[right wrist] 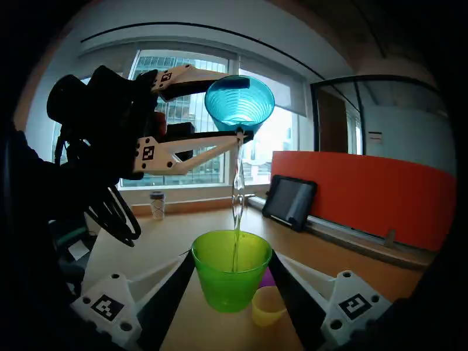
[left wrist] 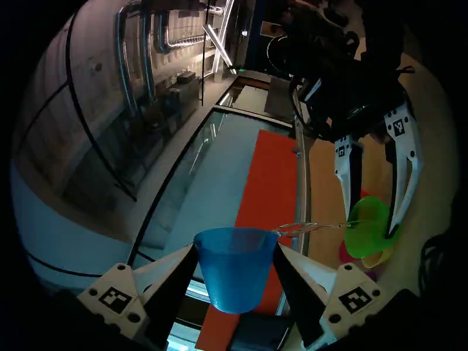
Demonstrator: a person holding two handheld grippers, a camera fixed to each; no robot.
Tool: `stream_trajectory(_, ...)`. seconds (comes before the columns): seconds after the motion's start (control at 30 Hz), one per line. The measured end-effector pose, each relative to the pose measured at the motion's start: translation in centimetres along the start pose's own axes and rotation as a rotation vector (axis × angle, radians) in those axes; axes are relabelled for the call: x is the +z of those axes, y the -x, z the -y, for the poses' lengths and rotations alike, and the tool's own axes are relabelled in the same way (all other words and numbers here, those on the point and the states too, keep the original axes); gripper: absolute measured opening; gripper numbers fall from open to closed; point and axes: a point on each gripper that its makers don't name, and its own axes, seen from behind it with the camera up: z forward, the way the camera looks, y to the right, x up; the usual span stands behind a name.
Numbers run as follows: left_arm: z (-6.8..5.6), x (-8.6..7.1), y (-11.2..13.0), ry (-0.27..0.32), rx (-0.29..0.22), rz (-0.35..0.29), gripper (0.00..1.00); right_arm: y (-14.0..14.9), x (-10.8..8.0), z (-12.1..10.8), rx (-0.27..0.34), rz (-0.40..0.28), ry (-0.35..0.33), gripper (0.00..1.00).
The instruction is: Pour water
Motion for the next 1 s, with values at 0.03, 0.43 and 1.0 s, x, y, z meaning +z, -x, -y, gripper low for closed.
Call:
stream_trajectory(0.03, -0.06, 0.02, 0.00, 0.001, 0.003, 0.000, 0.87, -0.01, 0.01, 0.00, 0.001, -0.001, 0.000, 0.92)
stream_trajectory(0.43, -0.49, 0.18, -0.29, 0.004, 0.042, 0.000, 0.87, -0.20, 0.08, -0.05, -0.002, -0.006, 0.001, 0.92)
stream_trajectory(1.0, -0.04, 0.22, -0.90, 0.003, 0.122, -0.007, 0.87, -0.61, -0.07, -0.16, -0.007, -0.014, 0.005, 0.92)
